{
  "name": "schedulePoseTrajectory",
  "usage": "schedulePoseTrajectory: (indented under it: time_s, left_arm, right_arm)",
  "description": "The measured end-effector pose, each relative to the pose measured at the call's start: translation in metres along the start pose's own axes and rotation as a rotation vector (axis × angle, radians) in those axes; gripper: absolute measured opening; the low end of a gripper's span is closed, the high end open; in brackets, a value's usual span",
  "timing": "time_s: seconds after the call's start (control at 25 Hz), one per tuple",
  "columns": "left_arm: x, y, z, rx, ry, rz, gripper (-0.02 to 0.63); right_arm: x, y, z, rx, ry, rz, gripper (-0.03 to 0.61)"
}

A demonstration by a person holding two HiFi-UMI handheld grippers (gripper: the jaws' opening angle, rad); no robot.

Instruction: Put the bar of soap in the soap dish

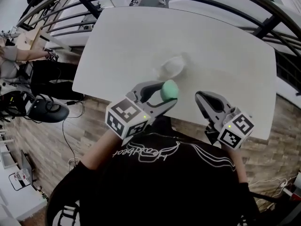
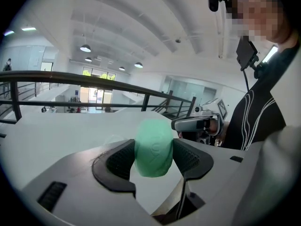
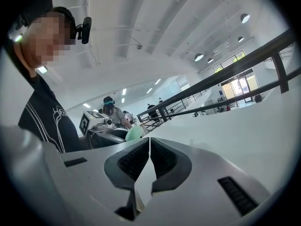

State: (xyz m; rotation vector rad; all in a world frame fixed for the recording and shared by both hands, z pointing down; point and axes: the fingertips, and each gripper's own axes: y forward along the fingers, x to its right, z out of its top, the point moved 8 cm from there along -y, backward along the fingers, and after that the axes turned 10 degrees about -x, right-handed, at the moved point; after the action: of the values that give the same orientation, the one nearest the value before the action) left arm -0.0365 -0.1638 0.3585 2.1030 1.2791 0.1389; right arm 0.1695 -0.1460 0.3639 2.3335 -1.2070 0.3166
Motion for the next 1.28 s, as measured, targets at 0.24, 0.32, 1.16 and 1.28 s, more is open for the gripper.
schedulePoseTrajectory:
  time_s: [0.24, 0.32, 1.16, 1.28]
  left_arm:
    - [-0.036, 0.011, 0.019, -0.01, 0.016, -0.013, 0.262]
    - [-0.049, 0.011, 0.026, -0.015, 0.029, -0.013, 0.262]
    - [-0.111, 0.061, 0.056, -0.096, 0.173, 0.039, 0.262]
    - [-0.117, 0.069, 0.052, -0.127, 0.202, 0.052, 0.262]
  right_arm:
    - [0.021, 0.022, 0.016, -0.001, 0.025, -0.019, 0.017]
    - [0.026, 0.031, 0.021, 0.0, 0.029, -0.024, 0.017]
    - [0.076, 0.063, 0.022, -0.019, 0.122, -0.036, 0.017]
    - [0.078, 0.066, 0.021, -0.027, 0.133, -0.037, 0.017]
